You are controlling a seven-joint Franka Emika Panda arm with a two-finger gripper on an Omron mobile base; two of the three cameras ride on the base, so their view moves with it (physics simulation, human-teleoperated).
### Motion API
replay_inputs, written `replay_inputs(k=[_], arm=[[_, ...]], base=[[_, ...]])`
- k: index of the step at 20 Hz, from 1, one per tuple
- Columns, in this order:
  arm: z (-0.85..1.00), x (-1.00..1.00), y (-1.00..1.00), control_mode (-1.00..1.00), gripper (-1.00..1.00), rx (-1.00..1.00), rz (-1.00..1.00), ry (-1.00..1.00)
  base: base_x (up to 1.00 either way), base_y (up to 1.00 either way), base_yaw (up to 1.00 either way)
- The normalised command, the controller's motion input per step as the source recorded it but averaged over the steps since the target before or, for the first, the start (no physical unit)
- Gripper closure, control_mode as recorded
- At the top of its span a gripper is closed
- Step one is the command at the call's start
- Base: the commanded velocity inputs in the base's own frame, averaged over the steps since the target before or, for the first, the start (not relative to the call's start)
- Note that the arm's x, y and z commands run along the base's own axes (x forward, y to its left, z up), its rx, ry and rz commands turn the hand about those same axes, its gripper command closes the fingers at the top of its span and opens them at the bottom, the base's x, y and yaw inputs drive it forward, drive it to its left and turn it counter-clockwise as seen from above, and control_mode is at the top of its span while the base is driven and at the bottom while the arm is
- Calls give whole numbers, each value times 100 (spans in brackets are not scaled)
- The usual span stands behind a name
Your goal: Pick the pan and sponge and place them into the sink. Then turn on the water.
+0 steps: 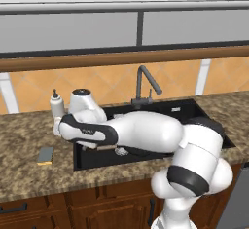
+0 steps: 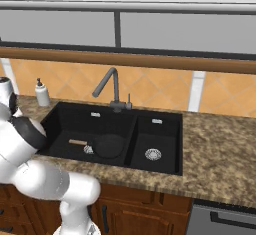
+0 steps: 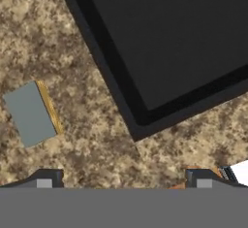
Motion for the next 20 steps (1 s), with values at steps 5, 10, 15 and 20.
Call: replay_inputs(k=[5, 10, 15, 20], arm=[[-24, 26, 58, -100, -100, -22, 0, 0], [-30, 27, 51, -100, -100, -15, 2, 0], [-29, 29, 41, -100, -100, -13, 9, 0], [-13, 34, 41, -100, -100, -10, 12, -1]], base=[[0, 0, 0], [0, 0, 0], [0, 0, 0], [0, 0, 0]])
